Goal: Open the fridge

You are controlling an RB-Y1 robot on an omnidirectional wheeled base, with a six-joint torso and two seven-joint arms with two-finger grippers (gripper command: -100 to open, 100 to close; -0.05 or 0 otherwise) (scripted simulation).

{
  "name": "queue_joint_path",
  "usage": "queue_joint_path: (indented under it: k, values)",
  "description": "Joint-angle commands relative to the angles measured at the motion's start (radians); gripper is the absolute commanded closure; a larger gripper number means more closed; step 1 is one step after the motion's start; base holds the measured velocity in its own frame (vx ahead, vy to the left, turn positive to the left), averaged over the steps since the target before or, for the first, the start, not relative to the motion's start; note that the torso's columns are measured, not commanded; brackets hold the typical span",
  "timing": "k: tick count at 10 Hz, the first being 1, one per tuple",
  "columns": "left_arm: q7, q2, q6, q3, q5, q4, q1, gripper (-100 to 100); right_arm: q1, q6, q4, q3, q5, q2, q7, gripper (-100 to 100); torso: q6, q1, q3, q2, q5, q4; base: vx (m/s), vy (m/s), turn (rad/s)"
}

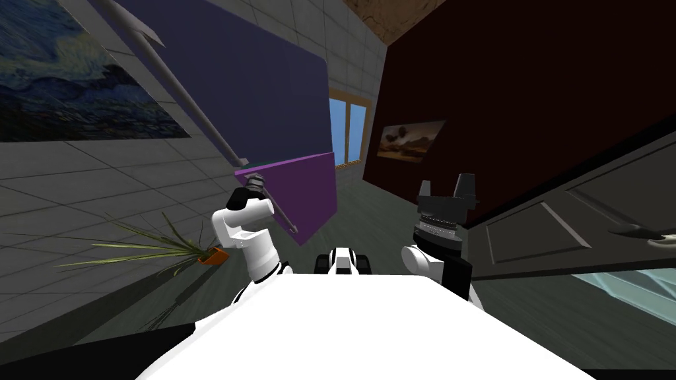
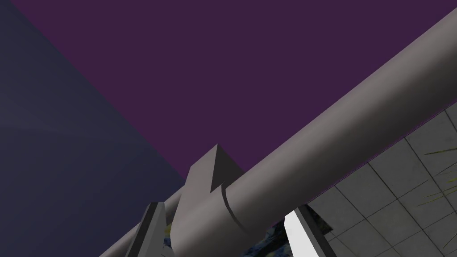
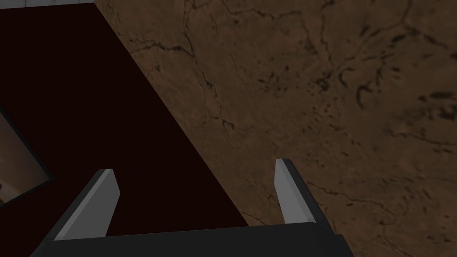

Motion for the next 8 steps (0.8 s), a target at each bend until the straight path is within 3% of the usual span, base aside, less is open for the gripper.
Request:
queue_joint_path:
  k: [1,2,3,4,5,6,8]
  values:
    - [-0.001,-0.028,0.018,0.037,-0.044,-0.062,0.022,100,0.000,0.000,0.000,0.000,0.000,0.000,0.000,0,-0.001,0.001,0.000,0.000,0.001,0.000,-0.008,-0.348,0.085]
    - [-0.002,-0.038,0.027,0.052,-0.060,-0.082,0.030,100,0.000,0.000,0.000,0.000,0.000,0.000,0.000,0,-0.002,0.001,0.002,0.003,0.001,0.000,-0.007,-0.346,0.078]
    - [-0.002,-0.040,0.021,0.035,-0.059,-0.068,0.023,100,0.000,0.000,0.000,0.000,0.000,0.000,0.000,0,-0.004,0.001,0.004,0.005,0.002,0.001,-0.005,-0.165,0.050]
    - [0.000,-0.050,0.030,0.059,-0.079,-0.084,0.032,100,0.000,0.000,0.000,0.000,0.000,0.000,0.000,0,-0.001,0.010,0.003,0.004,0.002,0.001,0.026,-0.161,0.001]
    - [0.002,-0.057,0.033,0.080,-0.096,-0.099,0.037,100,0.000,0.000,0.000,0.000,0.000,0.000,0.000,0,-0.003,0.007,0.002,0.002,0.004,0.000,0.053,-0.288,0.017]
    - [0.002,-0.057,0.033,0.080,-0.096,-0.099,0.037,100,0.000,0.000,0.000,0.000,0.000,0.000,0.000,0,-0.005,-0.001,0.002,0.002,0.004,-0.002,0.059,-0.256,0.058]
    - [0.006,-0.072,0.040,0.122,-0.130,-0.129,0.046,100,0.000,0.000,0.000,0.000,0.000,0.000,0.000,0,-0.001,0.000,0.000,0.000,0.003,-0.002,0.093,-0.294,0.030]
